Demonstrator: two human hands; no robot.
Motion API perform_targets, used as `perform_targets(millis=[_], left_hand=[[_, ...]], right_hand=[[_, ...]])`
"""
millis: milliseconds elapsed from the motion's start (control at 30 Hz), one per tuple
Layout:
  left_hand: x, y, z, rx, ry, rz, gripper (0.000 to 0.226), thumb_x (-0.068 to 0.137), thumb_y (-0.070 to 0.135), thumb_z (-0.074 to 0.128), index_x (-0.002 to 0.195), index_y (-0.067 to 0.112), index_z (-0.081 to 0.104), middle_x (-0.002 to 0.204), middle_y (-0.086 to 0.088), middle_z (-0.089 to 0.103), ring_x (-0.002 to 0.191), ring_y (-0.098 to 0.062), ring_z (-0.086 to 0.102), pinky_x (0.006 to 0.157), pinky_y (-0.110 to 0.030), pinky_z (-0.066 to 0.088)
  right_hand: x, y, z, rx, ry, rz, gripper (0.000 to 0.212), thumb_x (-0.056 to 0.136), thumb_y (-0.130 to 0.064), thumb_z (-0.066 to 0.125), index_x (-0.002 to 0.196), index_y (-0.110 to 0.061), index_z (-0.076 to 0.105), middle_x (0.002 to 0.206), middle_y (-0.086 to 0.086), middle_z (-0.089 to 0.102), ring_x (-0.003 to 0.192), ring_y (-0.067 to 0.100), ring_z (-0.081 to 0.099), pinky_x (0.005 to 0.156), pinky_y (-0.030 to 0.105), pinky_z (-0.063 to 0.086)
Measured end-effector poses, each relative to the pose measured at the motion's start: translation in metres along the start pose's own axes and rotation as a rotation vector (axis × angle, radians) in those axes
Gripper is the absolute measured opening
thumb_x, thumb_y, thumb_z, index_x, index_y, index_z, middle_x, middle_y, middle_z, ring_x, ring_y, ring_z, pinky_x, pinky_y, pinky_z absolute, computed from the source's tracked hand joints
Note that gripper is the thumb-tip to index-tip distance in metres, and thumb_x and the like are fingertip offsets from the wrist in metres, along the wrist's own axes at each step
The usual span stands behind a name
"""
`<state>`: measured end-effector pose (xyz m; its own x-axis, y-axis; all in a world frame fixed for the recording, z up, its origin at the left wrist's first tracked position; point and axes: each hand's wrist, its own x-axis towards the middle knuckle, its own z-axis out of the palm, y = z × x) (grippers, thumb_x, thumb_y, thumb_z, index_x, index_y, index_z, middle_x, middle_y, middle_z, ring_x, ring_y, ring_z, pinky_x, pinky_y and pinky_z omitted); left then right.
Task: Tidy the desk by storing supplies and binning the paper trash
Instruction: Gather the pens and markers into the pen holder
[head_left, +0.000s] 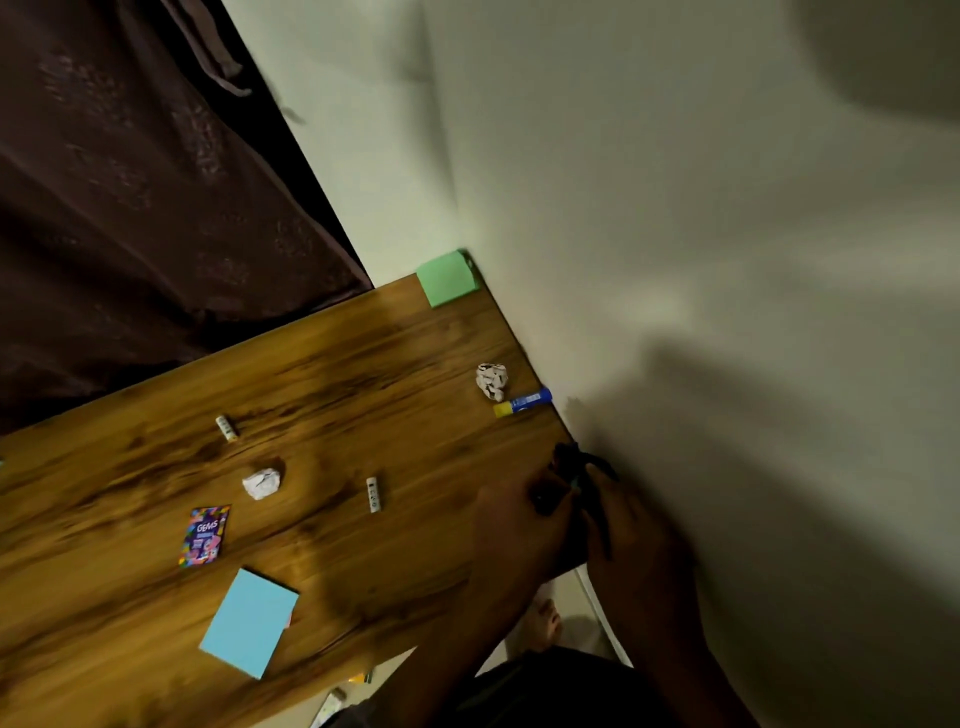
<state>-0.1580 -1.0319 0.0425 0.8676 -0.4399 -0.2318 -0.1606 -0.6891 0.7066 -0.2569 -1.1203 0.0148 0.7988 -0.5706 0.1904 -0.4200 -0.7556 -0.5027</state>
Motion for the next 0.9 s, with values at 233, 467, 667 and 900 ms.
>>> perform_targets(millis=[233,467,667,900], left_hand=[[-0.008,-0.001,-0.015,-0.061,0.026,-0.034,0.015,0.094,0.047,0.069,0.096,0.033,0.074,0.088,0.021,0.070,0.076,0.011,0.063,0.065,-0.004,0.044],[-0.034,-0.034,-0.060,-0.207,0.180,-0.095,0.016,0.088,0.050,0.075,0.086,0.034,0.074,0.077,0.021,0.073,0.071,0.009,0.069,0.059,-0.012,0.054],[-0.081,-0.089,-0.104,-0.297,0.403,-0.222,0.010,0.086,0.041,0.080,0.083,0.032,0.077,0.075,0.023,0.074,0.069,0.002,0.071,0.062,-0.022,0.058],[-0.165,-0.159,-0.158,-0.419,0.693,-0.444,0.014,0.086,0.039,0.082,0.078,0.027,0.079,0.070,0.015,0.076,0.067,0.001,0.072,0.063,-0.025,0.054]], right_hand=[[-0.005,0.000,-0.002,0.027,-0.039,-0.029,0.049,0.090,-0.019,0.070,0.138,-0.011,0.061,0.129,0.011,0.069,0.084,0.024,0.075,0.065,0.030,0.061],[-0.012,-0.024,-0.016,0.153,-0.012,-0.025,0.037,0.097,-0.031,0.064,0.131,-0.014,0.066,0.127,0.000,0.068,0.092,0.013,0.071,0.070,0.016,0.052],[-0.012,-0.064,-0.009,0.236,-0.052,-0.142,0.043,0.087,-0.037,0.071,0.124,-0.015,0.070,0.124,0.004,0.070,0.106,0.018,0.069,0.086,0.022,0.054],[-0.027,-0.150,0.017,0.287,-0.202,-0.399,0.046,0.085,-0.047,0.068,0.118,-0.015,0.073,0.113,0.007,0.072,0.102,0.025,0.070,0.081,0.029,0.055]])
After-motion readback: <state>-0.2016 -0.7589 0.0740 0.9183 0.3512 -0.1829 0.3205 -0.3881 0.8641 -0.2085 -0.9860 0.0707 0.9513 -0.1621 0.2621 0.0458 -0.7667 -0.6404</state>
